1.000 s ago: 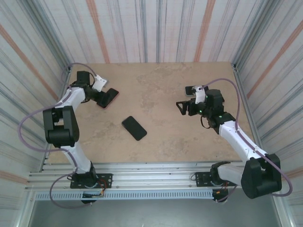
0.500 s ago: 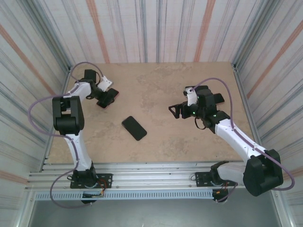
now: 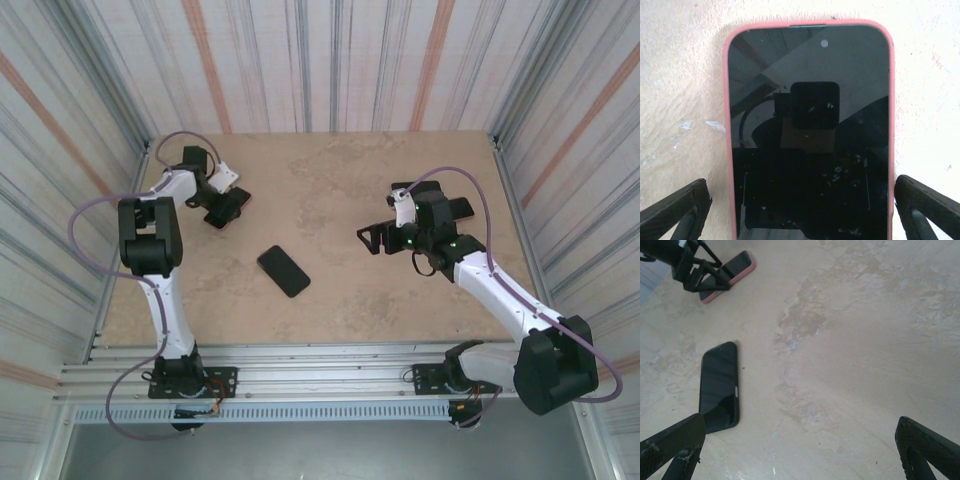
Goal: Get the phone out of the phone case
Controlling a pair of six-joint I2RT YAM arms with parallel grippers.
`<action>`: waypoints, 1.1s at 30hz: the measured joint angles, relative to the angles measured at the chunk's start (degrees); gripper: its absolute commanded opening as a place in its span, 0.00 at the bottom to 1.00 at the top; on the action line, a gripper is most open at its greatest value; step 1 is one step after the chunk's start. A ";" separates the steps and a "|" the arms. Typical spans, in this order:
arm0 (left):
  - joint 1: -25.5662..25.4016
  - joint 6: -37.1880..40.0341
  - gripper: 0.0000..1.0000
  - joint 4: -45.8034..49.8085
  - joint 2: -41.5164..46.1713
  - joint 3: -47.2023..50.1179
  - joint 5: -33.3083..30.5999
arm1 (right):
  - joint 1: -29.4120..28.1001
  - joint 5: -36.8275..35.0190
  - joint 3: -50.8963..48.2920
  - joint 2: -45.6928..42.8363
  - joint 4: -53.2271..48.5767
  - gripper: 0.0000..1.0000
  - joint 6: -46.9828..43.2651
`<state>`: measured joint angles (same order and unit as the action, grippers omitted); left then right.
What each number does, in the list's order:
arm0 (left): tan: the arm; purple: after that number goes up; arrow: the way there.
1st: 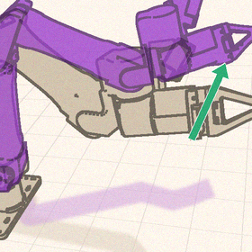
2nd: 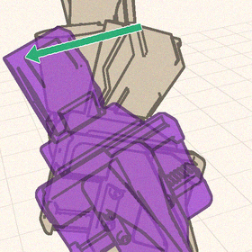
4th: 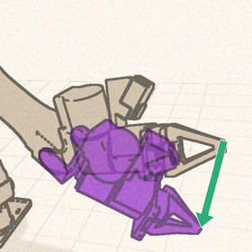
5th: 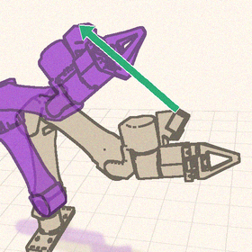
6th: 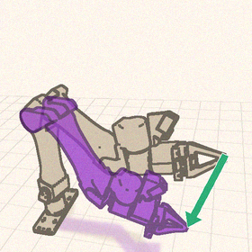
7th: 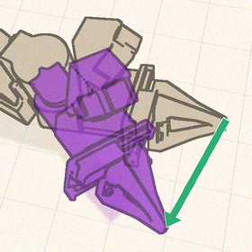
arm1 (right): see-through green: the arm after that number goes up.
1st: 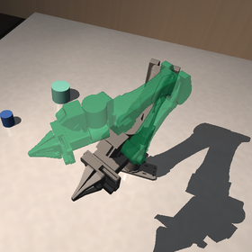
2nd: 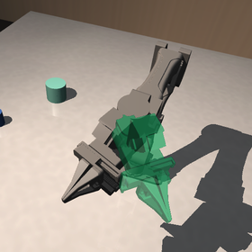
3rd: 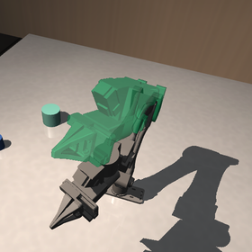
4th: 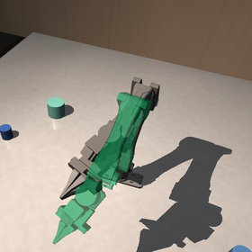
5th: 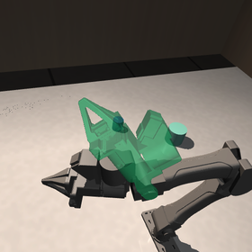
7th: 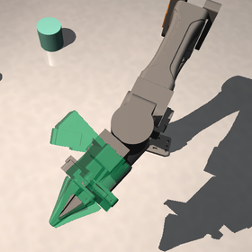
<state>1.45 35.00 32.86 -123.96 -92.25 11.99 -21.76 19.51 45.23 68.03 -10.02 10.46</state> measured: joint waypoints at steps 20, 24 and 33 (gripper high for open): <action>-0.13 1.03 0.68 3.30 -2.82 -4.90 1.01 | 0.00 -0.15 -0.02 0.46 -0.79 0.99 0.02; -0.13 1.01 0.67 3.41 -2.82 -4.98 1.01 | 0.00 -0.13 0.00 0.90 -0.74 0.99 0.52; -1.11 -1.49 0.66 7.26 -2.86 -6.54 0.74 | 0.00 1.20 0.07 2.05 1.73 0.99 4.46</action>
<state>0.34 33.52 40.12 -126.82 -98.78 12.73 -21.76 20.71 45.30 70.08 -8.29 14.92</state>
